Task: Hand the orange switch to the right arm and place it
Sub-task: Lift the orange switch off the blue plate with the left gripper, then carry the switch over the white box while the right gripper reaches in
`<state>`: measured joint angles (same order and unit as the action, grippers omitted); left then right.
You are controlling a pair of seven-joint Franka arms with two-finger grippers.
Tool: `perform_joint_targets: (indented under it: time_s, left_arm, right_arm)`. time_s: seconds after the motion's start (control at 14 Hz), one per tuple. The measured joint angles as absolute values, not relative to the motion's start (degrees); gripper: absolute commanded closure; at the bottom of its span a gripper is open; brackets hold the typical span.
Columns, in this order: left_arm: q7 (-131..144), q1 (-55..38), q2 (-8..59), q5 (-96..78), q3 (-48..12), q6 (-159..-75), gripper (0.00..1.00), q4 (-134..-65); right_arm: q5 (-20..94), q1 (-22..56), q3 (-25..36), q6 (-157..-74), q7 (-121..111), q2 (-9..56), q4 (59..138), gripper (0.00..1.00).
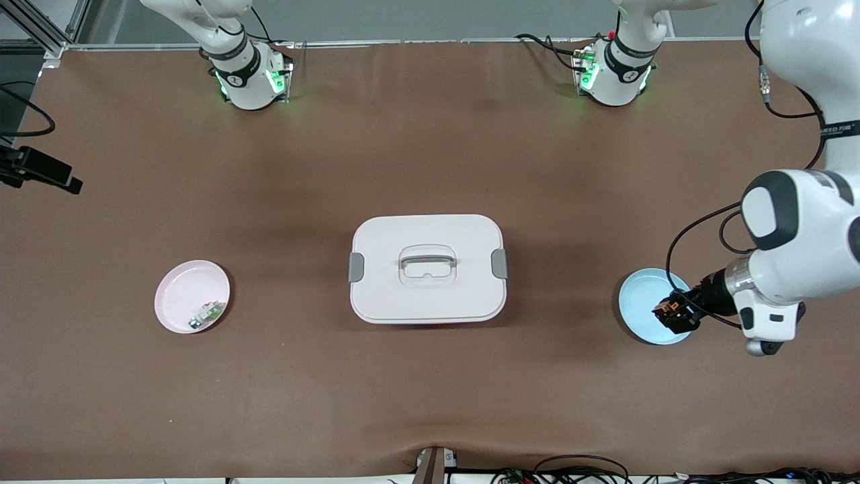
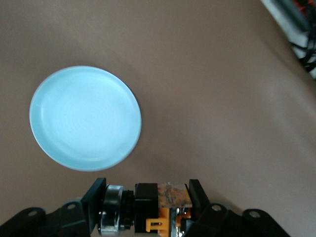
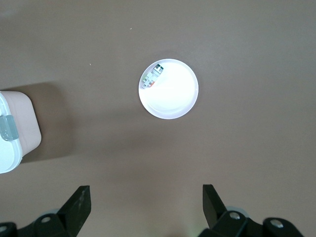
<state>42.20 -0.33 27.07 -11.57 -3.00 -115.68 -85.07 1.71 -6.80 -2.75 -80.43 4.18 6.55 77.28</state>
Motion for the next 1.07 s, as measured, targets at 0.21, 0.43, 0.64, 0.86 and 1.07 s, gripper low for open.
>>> perform_joint_targets:
  time_s: [0.21,0.43,0.64,0.86,1.07]
  left_arm:
    - [51.4,-1.0,23.9,-16.3,-3.4,-114.1,0.92,-83.6]
    - [61.9,-4.4,20.9,-17.9,-3.5,-113.8,0.92,-83.1]
    - [71.2,-7.6,20.2,-21.0,-3.5,-113.8,0.92,-81.9]
    - [78.8,-9.5,20.2,-25.3,-3.8,-113.9,0.92,-80.2]
    - [85.3,-12.0,20.1,-28.5,-4.0,-113.9,0.92,-79.1]
  right_arm:
    - [1.7,-6.8,-2.7,-80.4,4.2,6.6,77.3,0.0]
    - [1.7,-6.8,-2.6,-80.4,4.2,6.6,77.3,0.0]
    - [1.7,-6.8,-2.6,-80.7,4.2,6.6,77.3,0.0]
    - [1.7,-6.8,-2.6,-80.9,4.2,6.6,77.3,0.0]
    - [1.7,-6.8,-2.6,-80.9,4.2,6.6,77.3,0.0]
